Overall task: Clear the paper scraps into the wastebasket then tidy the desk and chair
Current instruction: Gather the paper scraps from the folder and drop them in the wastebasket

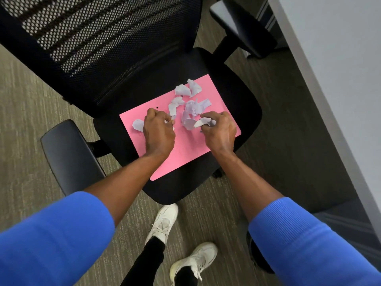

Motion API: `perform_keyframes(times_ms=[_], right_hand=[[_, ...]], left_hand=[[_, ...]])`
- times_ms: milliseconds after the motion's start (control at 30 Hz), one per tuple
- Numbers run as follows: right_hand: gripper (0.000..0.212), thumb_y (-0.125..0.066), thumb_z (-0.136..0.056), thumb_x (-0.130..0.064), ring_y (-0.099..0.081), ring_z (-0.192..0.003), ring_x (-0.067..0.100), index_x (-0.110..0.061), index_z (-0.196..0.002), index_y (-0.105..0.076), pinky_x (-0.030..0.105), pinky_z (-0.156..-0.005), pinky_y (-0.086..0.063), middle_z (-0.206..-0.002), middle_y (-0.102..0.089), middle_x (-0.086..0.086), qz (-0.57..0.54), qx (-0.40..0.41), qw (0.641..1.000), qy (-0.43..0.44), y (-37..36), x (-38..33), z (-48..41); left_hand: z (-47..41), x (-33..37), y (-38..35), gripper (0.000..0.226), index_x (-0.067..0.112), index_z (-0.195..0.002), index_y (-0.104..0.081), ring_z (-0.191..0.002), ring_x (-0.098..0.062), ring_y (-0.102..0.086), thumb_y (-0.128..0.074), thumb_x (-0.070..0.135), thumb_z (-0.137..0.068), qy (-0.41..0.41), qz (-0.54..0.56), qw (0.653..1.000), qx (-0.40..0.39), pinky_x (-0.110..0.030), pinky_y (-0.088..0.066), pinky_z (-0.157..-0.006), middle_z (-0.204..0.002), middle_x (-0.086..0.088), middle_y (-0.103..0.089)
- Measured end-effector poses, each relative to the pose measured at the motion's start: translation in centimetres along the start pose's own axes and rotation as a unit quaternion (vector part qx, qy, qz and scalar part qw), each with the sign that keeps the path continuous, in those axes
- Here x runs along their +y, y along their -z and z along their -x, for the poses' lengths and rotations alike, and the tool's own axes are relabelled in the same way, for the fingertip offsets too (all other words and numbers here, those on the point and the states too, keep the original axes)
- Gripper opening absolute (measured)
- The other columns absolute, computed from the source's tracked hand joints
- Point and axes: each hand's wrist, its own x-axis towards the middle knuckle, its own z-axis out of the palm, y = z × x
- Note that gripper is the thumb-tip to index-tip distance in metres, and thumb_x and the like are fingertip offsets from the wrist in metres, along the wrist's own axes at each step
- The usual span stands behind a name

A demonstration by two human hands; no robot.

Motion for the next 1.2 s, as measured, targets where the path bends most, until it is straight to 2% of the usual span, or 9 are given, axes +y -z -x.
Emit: perform_keyframes(times_ms=[133,200,300,433,700,833,900,1033,1200], right_hand=[[0.032,-0.082,-0.087,-0.008,-0.052,-0.087,0.006,-0.023,-0.116,-0.082,0.006,-0.065,-0.031,-0.105,-0.061,-0.001,-0.024,0.027,0.999,-0.033,1.0,0.1,0.6],[0.032,-0.083,-0.087,-0.008,-0.050,-0.081,0.002,-0.022,-0.115,-0.082,0.007,-0.067,-0.034,-0.111,-0.063,0.000,-0.041,0.036,0.998,-0.041,1.5,0.3,1.0],[0.032,-0.083,-0.086,-0.007,-0.051,-0.094,0.004,-0.023,-0.114,-0.082,0.018,-0.075,-0.045,-0.117,-0.067,0.002,-0.063,0.048,0.995,-0.052,2.5,0.8,1.6],[0.033,-0.082,-0.085,-0.007,-0.051,-0.084,-0.003,-0.027,-0.111,-0.083,0.008,-0.067,-0.034,-0.108,-0.063,-0.006,-0.083,0.065,0.992,-0.070,3.8,2.4,3.0],[0.036,-0.081,-0.080,-0.008,-0.054,-0.087,-0.008,-0.034,-0.104,-0.083,0.007,-0.071,-0.039,-0.101,-0.063,-0.011,-0.113,0.113,0.978,-0.130,6.7,8.2,8.6],[0.037,-0.081,-0.079,-0.004,-0.068,-0.090,0.004,-0.033,-0.102,-0.085,0.007,-0.069,-0.050,-0.102,-0.072,-0.007,-0.151,0.121,0.962,-0.194,8.0,12.6,12.4],[0.034,-0.080,-0.080,-0.004,-0.071,-0.078,-0.001,-0.029,-0.101,-0.085,0.003,-0.059,-0.046,-0.097,-0.078,-0.005,-0.164,0.129,0.953,-0.220,8.6,15.1,14.3],[0.028,-0.081,-0.080,-0.011,-0.068,-0.074,-0.016,-0.029,-0.101,-0.085,0.004,-0.059,-0.046,-0.080,-0.076,-0.022,-0.184,0.140,0.927,-0.294,9.9,20.2,18.5],[0.027,-0.075,-0.090,-0.014,-0.075,-0.092,0.020,-0.026,-0.114,-0.078,0.030,-0.077,-0.061,-0.104,-0.079,-0.004,-0.194,0.120,0.911,-0.344,10.9,27.5,23.8]], left_hand=[[1.2,0.4,1.0,0.010,0.001,-0.108,-0.075,-0.096,-0.008,-0.055,-0.072,0.003,-0.098,0.008,0.009,1.000,0.016,0.011,-0.037,-0.068,-0.124,-0.011,-0.062],[2.1,0.6,1.4,0.010,0.004,-0.107,-0.075,-0.096,-0.009,-0.056,-0.073,0.005,-0.098,0.009,0.009,1.000,0.010,0.005,-0.040,-0.063,-0.123,-0.010,-0.062],[3.7,1.2,1.7,0.009,0.005,-0.106,-0.075,-0.095,-0.010,-0.057,-0.074,0.007,-0.097,-0.001,0.011,1.000,0.002,0.001,-0.038,-0.066,-0.120,-0.009,-0.063],[6.3,2.6,1.6,0.008,0.003,-0.103,-0.075,-0.094,-0.011,-0.055,-0.074,0.007,-0.097,-0.033,0.023,0.999,-0.010,0.009,-0.034,-0.076,-0.115,-0.011,-0.063],[12.0,5.6,-1.0,0.008,0.001,-0.098,-0.075,-0.092,-0.012,-0.055,-0.074,0.008,-0.096,-0.071,0.044,0.996,-0.037,-0.004,-0.034,-0.078,-0.108,-0.013,-0.064],[15.5,6.7,-3.5,0.005,0.003,-0.097,-0.074,-0.091,-0.011,-0.054,-0.076,0.006,-0.094,-0.089,0.046,0.992,-0.082,-0.009,-0.034,-0.078,-0.107,-0.009,-0.062],[17.5,7.1,-4.8,0.004,0.003,-0.094,-0.074,-0.091,-0.012,-0.055,-0.077,0.005,-0.092,-0.110,0.043,0.987,-0.111,-0.005,-0.035,-0.079,-0.106,-0.008,-0.062],[22.0,7.5,-7.7,0.005,0.009,-0.092,-0.072,-0.092,-0.013,-0.059,-0.075,0.005,-0.092,-0.140,0.033,0.974,-0.175,-0.012,-0.035,-0.078,-0.106,-0.005,-0.062],[28.0,7.8,-11.6,0.003,0.007,-0.097,-0.073,-0.093,-0.015,-0.060,-0.074,0.009,-0.095,-0.184,0.014,0.953,-0.239,-0.015,-0.041,-0.083,-0.107,-0.004,-0.061]])
